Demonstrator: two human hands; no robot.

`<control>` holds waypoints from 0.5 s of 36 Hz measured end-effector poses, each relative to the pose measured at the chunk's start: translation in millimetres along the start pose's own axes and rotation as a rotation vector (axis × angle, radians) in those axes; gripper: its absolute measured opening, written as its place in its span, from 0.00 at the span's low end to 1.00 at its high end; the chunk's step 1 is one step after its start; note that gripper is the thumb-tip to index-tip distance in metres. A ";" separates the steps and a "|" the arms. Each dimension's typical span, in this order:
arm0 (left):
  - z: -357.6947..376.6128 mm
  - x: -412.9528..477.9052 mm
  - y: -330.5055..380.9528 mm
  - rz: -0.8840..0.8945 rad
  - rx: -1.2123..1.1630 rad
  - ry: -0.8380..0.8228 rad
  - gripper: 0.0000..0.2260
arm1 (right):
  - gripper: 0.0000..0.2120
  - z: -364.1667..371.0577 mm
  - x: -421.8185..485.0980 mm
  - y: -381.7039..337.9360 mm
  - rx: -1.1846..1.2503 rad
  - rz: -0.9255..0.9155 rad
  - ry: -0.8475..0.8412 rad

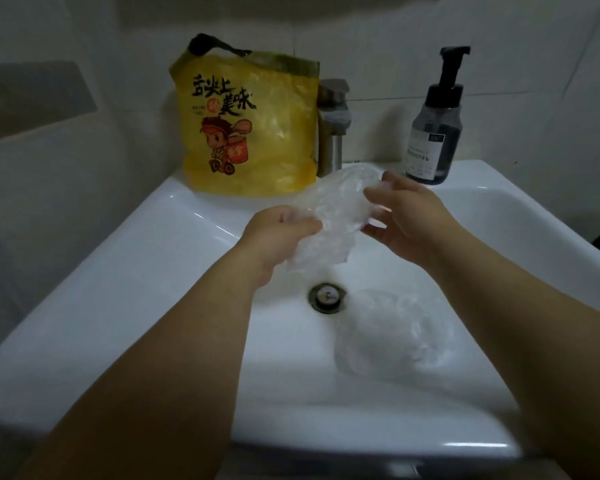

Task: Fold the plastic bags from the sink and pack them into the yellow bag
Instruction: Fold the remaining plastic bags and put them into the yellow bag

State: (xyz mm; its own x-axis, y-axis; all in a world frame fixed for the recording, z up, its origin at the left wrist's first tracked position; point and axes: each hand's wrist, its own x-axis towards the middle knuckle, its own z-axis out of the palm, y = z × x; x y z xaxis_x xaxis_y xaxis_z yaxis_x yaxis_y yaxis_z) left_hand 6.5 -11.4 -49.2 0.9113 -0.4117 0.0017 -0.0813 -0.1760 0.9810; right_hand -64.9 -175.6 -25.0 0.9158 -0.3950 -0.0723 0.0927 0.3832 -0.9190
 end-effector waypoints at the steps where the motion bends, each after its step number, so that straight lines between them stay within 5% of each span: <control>1: -0.5 0.6 -1.6 -0.007 -0.007 0.013 0.11 | 0.34 1.4 -1.1 1.0 0.018 0.001 -0.018; 7: 0.6 -5.0 7.1 -0.055 -0.239 -0.103 0.12 | 0.35 6.5 -6.9 6.3 0.040 0.025 -0.111; 11: 6.5 -7.7 11.8 -0.019 -0.272 -0.072 0.03 | 0.32 9.1 -9.5 6.8 -0.139 0.011 -0.165; 15: 2.6 -5.0 10.8 -0.010 -0.233 0.061 0.04 | 0.32 11.5 -16.2 14.2 -0.875 -0.429 0.027; 18: -1.6 -0.3 9.5 0.002 -0.218 0.201 0.03 | 0.23 16.0 -23.5 10.0 -0.948 -0.650 0.014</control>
State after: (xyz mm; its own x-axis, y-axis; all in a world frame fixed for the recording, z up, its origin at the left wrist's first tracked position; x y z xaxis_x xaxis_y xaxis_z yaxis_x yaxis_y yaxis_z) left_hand 6.1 -11.6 -39.6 0.9746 -0.2231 0.0210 -0.0147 0.0297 0.9995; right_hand -79.3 -149.1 -26.4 0.7977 -0.2997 0.5233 0.2094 -0.6761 -0.7064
